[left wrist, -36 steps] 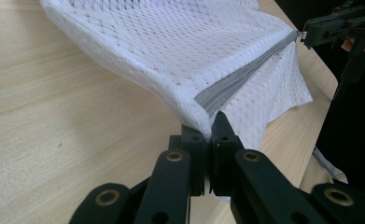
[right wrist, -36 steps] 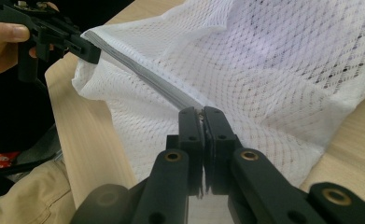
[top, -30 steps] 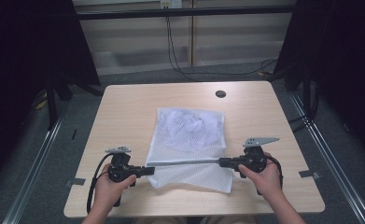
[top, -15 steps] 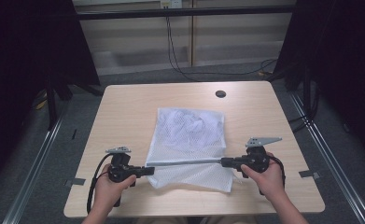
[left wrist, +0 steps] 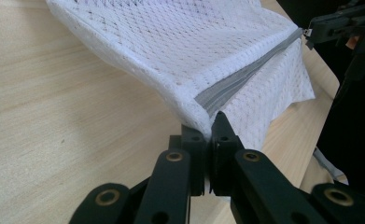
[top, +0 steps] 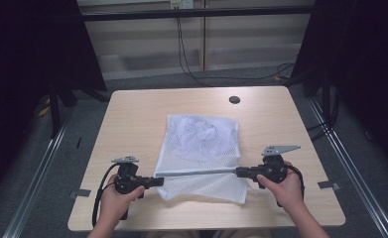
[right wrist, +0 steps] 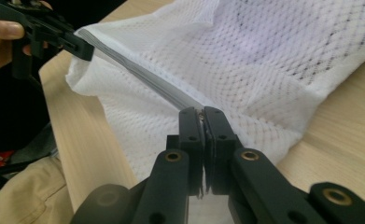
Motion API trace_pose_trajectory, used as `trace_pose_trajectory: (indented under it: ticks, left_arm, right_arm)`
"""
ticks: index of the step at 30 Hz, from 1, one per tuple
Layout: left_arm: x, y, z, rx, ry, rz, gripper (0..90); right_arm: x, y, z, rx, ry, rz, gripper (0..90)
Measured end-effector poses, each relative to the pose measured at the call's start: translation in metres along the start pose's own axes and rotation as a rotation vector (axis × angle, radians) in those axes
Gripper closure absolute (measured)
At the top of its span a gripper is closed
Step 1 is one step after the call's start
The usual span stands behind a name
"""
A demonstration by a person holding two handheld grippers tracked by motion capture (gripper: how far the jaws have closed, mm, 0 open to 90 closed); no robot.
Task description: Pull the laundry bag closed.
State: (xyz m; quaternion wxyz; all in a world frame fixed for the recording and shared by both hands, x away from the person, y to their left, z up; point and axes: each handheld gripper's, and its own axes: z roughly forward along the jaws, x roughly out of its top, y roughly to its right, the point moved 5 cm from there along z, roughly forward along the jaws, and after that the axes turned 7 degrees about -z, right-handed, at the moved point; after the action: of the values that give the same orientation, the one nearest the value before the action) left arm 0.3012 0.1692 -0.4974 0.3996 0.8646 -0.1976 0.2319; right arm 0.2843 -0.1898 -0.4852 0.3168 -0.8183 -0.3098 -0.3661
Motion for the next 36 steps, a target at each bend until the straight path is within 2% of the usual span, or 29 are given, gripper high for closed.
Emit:
trace_pose_trajectory:
  ticks: [36]
  left_arm:
    - [-0.001, 0.0, 0.0, 0.006, -0.01, 0.002, 87.4]
  right_arm:
    - [-0.01, 0.007, -0.012, -0.021, 0.011, 0.018, 87.1]
